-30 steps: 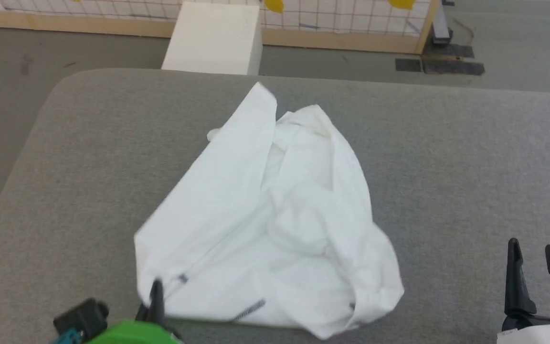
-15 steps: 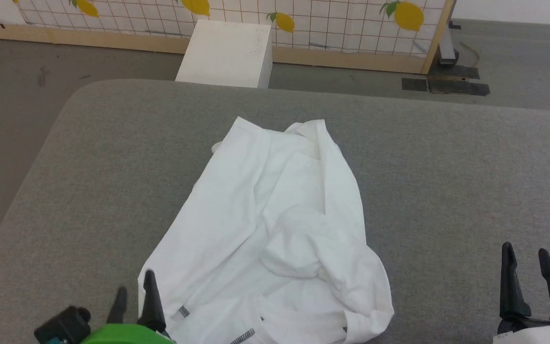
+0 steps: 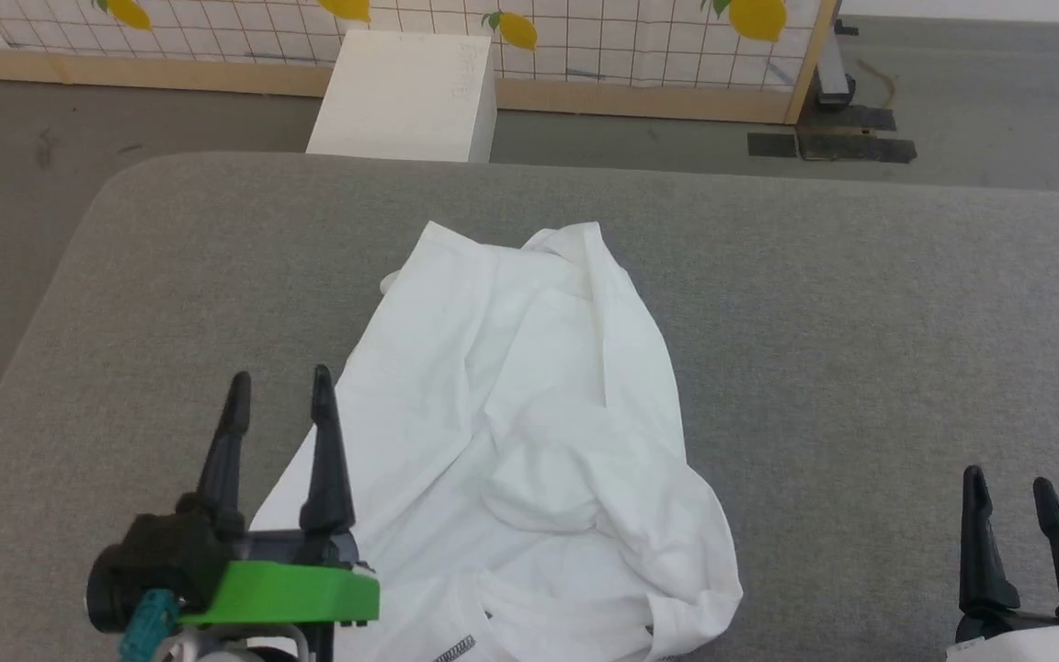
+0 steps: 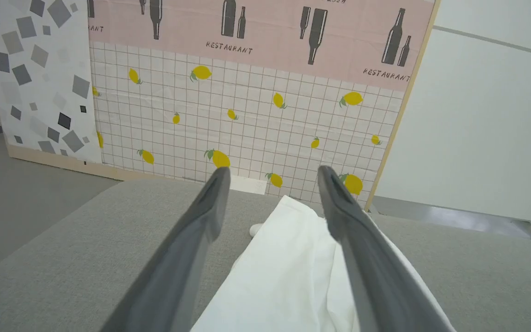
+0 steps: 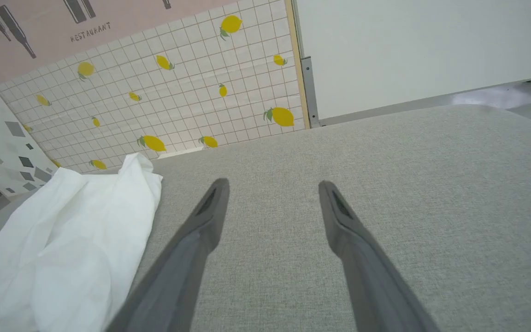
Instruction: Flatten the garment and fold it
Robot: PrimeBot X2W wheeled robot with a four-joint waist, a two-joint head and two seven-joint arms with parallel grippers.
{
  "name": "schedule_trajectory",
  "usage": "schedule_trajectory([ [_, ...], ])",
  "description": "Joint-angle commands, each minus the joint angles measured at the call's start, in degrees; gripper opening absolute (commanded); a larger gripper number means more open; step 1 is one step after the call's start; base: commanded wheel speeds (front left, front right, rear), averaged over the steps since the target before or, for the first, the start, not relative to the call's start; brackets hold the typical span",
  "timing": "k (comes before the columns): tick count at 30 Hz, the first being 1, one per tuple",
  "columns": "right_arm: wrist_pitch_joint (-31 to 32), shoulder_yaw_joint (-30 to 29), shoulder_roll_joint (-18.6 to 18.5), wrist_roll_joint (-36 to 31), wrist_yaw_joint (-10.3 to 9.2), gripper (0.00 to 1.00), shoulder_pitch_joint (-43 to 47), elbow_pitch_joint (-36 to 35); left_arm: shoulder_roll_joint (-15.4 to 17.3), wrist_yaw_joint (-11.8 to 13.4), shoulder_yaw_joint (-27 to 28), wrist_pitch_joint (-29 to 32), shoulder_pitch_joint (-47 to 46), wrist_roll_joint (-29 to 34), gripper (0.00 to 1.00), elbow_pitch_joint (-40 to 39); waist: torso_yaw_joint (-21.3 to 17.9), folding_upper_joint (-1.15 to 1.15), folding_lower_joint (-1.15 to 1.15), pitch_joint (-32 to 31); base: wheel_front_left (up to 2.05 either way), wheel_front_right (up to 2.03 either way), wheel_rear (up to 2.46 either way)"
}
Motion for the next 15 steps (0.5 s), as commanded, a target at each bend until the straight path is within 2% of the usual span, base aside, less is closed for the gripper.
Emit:
schedule_trajectory([
  [1, 0.39, 0.11, -0.04, -0.54, -0.08, 1.0, -0.18, -0.26, -1.04, -0.69, 0.33, -0.23, 0.93, 1.33, 1.0, 0.85, -0.02, 0.0, 0.0, 0.2, 0.0, 0.0, 0.0],
  [8, 5.38, 4.01, -0.04, -3.67, -0.08, 1.0, -2.8, -3.67, -5.18, -3.36, 4.39, -0.24, 3.41, 3.6, 1.0, 1.26, 1.35, 0.0, 0.0, 0.95, 0.0, 0.0, 0.0],
  [12, 14.89, 9.24, -0.04, -5.47, -0.08, 1.0, -7.84, -5.99, -6.67, -5.3, 5.71, -0.24, 3.56, 4.46, 1.0, 1.67, 2.13, 0.0, 0.0, 1.57, 0.0, 0.0, 0.0],
  [15, 25.48, 13.94, -1.43, -5.18, -0.08, 1.0, -12.08, -6.0, -7.68, -6.63, 6.04, -0.24, 3.13, 4.92, 1.0, 2.31, 3.03, 0.0, 0.0, 2.13, 0.0, 0.0, 0.0],
])
